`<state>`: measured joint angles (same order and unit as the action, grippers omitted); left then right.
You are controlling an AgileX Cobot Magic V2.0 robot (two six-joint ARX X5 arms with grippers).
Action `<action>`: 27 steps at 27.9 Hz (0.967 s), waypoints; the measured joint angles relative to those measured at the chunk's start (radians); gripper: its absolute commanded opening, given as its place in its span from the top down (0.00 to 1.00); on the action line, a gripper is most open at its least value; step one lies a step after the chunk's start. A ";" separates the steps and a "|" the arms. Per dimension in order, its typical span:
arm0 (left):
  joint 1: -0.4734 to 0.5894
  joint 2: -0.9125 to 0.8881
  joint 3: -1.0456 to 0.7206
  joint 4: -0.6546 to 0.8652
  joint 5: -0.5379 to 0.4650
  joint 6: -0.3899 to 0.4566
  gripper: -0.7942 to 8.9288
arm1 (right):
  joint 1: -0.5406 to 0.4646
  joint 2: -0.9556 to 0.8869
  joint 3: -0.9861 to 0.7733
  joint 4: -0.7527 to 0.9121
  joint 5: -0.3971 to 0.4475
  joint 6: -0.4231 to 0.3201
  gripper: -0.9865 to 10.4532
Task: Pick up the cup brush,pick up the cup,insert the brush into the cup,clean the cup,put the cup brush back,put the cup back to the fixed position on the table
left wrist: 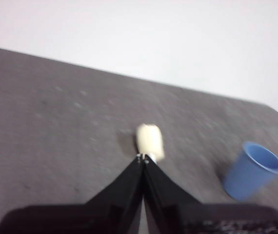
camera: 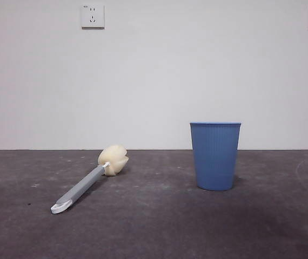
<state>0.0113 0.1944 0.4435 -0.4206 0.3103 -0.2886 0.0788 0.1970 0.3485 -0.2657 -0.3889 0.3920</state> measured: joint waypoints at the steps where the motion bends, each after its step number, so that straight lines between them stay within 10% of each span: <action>1: 0.000 0.028 0.032 -0.029 0.029 0.012 0.93 | 0.000 0.030 0.044 -0.050 -0.019 -0.023 0.92; 11: 0.000 0.249 0.282 -0.328 0.262 0.198 0.93 | 0.000 0.320 0.484 -0.575 -0.109 -0.334 0.92; 23: 0.000 0.337 0.395 -0.627 0.270 0.368 0.91 | 0.000 0.458 0.672 -0.938 -0.108 -0.558 0.90; 27: 0.000 0.348 0.395 -0.626 0.269 0.366 0.39 | 0.000 0.458 0.672 -0.938 -0.108 -0.560 0.41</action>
<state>0.0113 0.5419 0.8387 -1.0466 0.5789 0.0776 0.0792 0.6552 1.0206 -1.2034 -0.4973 -0.1677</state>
